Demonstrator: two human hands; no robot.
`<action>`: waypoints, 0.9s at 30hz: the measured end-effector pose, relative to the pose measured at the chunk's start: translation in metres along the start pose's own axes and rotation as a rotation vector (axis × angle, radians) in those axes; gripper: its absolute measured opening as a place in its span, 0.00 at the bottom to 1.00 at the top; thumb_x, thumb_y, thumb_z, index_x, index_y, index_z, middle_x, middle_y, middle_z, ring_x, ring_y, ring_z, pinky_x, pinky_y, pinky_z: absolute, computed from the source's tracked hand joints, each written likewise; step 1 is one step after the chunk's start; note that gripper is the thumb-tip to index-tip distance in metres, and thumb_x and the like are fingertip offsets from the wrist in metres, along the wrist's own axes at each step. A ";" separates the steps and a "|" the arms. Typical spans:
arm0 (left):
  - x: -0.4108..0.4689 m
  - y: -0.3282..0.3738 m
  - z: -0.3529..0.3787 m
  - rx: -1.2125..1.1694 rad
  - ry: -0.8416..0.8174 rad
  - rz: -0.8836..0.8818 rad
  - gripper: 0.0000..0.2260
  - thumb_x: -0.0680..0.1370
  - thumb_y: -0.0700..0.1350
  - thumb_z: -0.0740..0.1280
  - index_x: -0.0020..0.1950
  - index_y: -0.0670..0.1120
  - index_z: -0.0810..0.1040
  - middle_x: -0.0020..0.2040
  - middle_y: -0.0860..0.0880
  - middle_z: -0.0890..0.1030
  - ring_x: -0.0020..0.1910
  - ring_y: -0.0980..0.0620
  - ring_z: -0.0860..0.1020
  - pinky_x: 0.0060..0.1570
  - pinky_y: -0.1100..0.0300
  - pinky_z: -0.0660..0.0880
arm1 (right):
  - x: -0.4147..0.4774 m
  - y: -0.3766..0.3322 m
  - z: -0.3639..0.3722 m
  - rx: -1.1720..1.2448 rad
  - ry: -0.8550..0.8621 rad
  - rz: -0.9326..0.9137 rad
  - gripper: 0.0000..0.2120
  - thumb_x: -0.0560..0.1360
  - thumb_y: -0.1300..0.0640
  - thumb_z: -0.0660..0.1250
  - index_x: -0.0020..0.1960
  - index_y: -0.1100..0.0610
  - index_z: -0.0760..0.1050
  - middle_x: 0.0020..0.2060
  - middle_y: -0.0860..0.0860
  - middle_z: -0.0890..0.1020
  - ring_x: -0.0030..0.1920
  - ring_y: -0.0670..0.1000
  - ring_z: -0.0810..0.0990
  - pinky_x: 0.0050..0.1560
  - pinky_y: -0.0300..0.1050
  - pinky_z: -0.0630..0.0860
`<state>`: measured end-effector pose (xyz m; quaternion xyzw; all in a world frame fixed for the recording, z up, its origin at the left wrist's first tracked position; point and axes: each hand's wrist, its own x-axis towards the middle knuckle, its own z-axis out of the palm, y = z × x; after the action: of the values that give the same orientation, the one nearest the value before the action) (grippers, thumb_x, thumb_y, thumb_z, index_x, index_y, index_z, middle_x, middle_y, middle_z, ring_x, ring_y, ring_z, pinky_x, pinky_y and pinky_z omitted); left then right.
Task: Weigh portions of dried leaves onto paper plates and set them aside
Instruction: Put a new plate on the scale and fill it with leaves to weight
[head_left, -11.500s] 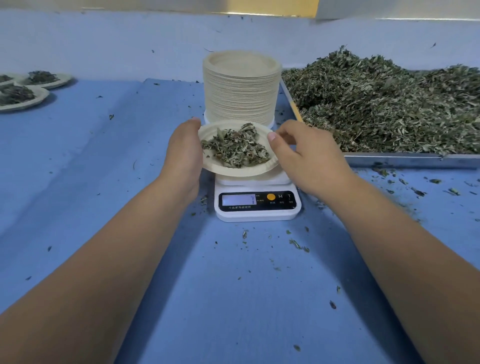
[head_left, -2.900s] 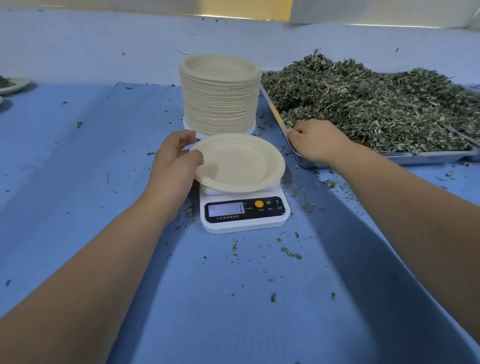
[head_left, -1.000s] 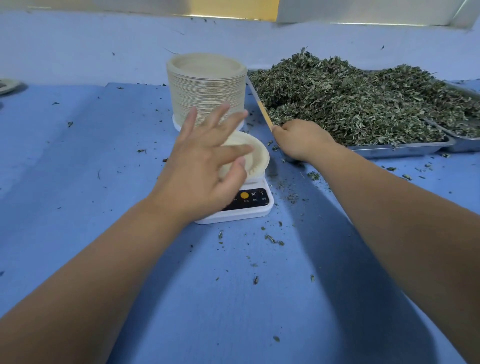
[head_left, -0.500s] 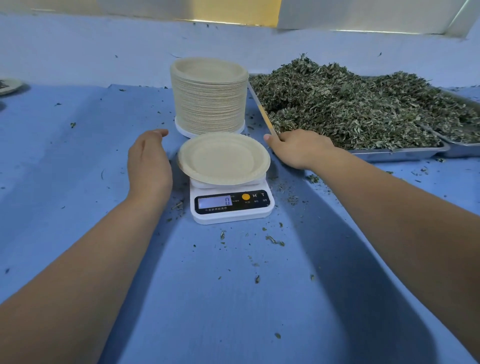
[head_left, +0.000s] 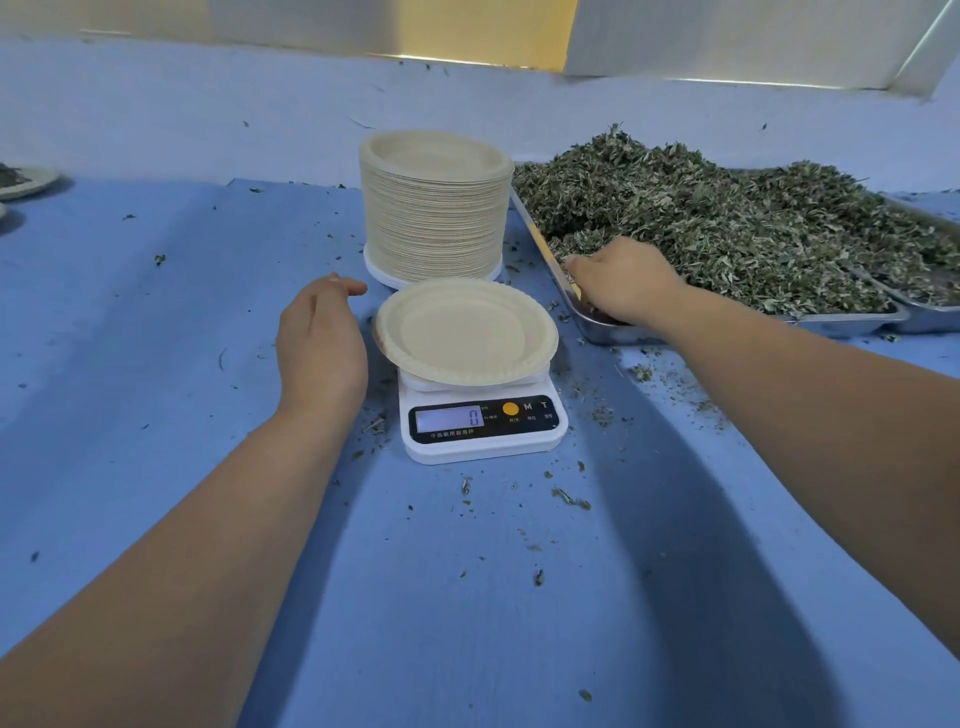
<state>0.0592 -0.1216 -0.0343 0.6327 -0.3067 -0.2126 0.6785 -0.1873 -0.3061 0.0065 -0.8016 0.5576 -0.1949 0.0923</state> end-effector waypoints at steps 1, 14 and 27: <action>0.000 -0.001 0.000 0.003 -0.001 0.004 0.16 0.80 0.50 0.56 0.55 0.55 0.84 0.69 0.61 0.75 0.63 0.66 0.69 0.57 0.67 0.62 | 0.002 0.002 -0.001 0.042 0.037 0.008 0.28 0.82 0.42 0.57 0.27 0.55 0.65 0.18 0.49 0.66 0.22 0.53 0.65 0.29 0.42 0.65; -0.002 -0.003 0.001 0.072 -0.037 0.049 0.17 0.80 0.52 0.56 0.57 0.54 0.83 0.71 0.59 0.75 0.64 0.65 0.68 0.62 0.63 0.61 | 0.004 -0.060 -0.044 0.260 0.244 -0.113 0.28 0.82 0.43 0.57 0.27 0.57 0.68 0.17 0.46 0.68 0.18 0.46 0.63 0.30 0.42 0.65; -0.008 0.000 0.001 0.099 -0.092 0.086 0.18 0.80 0.53 0.56 0.60 0.52 0.82 0.67 0.61 0.76 0.66 0.63 0.70 0.60 0.68 0.62 | -0.077 -0.129 0.009 0.034 -0.170 -0.452 0.19 0.81 0.35 0.56 0.58 0.45 0.78 0.45 0.42 0.81 0.50 0.49 0.79 0.51 0.47 0.75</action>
<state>0.0532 -0.1170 -0.0354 0.6413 -0.3746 -0.1965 0.6401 -0.0962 -0.1885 0.0291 -0.9180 0.3507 -0.1516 0.1065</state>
